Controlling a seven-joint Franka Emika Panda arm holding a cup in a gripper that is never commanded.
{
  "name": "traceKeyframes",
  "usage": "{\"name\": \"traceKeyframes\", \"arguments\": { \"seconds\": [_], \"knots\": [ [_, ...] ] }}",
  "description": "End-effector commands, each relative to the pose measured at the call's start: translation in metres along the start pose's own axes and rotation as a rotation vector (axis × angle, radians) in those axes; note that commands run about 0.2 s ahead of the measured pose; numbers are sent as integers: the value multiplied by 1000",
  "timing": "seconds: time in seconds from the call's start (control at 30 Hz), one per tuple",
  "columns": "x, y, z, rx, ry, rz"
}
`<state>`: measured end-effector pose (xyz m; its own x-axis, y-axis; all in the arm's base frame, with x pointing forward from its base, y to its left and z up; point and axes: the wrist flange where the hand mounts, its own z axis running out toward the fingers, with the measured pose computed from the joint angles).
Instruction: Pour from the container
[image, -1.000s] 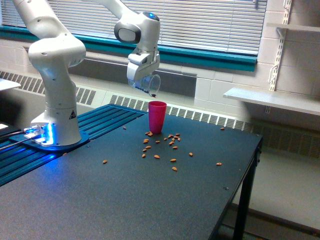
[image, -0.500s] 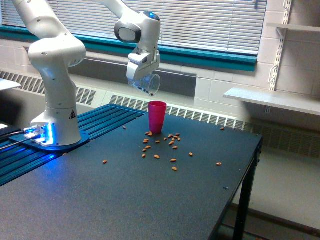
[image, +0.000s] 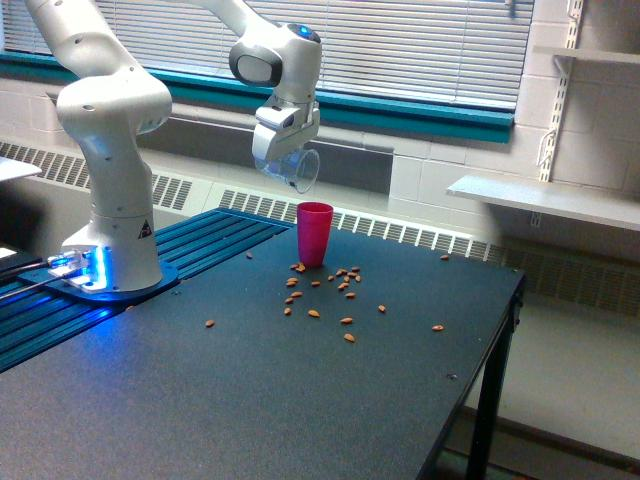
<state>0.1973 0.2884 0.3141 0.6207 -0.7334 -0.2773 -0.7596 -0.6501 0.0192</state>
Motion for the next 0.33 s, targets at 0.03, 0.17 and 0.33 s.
{"name": "traceKeyframes", "arguments": {
  "seconds": [0.03,0.17,0.33],
  "knots": [
    [1,1,1,3,-7,3],
    [3,-1,1,15,-8,-3],
    [6,-4,-2,21,3,-12]
  ]
}}
